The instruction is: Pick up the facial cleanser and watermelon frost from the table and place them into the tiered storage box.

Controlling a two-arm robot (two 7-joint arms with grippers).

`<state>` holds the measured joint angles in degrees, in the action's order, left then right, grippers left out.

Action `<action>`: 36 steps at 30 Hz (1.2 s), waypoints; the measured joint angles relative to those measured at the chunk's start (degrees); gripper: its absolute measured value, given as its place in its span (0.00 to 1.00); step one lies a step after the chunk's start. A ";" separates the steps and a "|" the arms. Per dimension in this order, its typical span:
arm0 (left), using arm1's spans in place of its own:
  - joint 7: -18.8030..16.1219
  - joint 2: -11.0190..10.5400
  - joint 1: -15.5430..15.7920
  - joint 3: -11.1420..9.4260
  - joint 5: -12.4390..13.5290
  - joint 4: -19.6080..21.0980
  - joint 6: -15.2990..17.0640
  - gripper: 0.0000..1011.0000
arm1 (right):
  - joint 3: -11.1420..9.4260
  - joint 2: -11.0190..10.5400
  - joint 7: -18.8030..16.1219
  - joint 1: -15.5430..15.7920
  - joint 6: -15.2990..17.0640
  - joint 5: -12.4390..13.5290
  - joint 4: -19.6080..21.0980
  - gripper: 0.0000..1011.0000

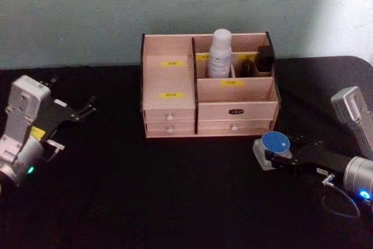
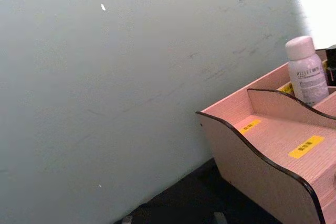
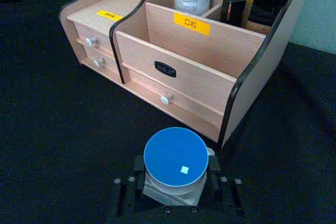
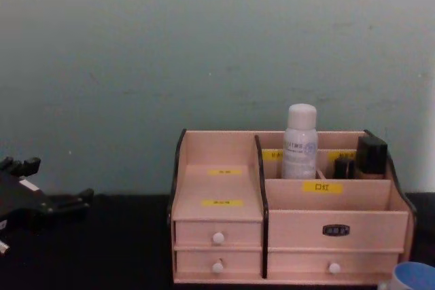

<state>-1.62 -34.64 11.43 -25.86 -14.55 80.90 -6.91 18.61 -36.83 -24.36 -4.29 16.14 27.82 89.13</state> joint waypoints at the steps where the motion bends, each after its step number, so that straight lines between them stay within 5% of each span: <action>1: 0.00 0.00 0.00 0.00 0.00 0.00 0.00 0.99 | 0.00 0.00 0.00 0.00 0.00 0.00 0.00 0.70; 17: 0.00 0.00 0.00 0.00 0.00 0.00 0.00 0.99 | 0.74 -1.12 -3.53 -1.02 0.41 2.12 0.50 0.70; 36: 0.00 0.00 0.00 0.00 0.00 0.00 0.00 0.99 | 6.38 -0.58 -8.17 -7.96 -0.08 4.00 0.78 0.70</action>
<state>-1.62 -34.65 11.43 -25.86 -14.55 80.90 -6.91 25.00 -37.42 -32.53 -12.25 16.06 31.81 89.90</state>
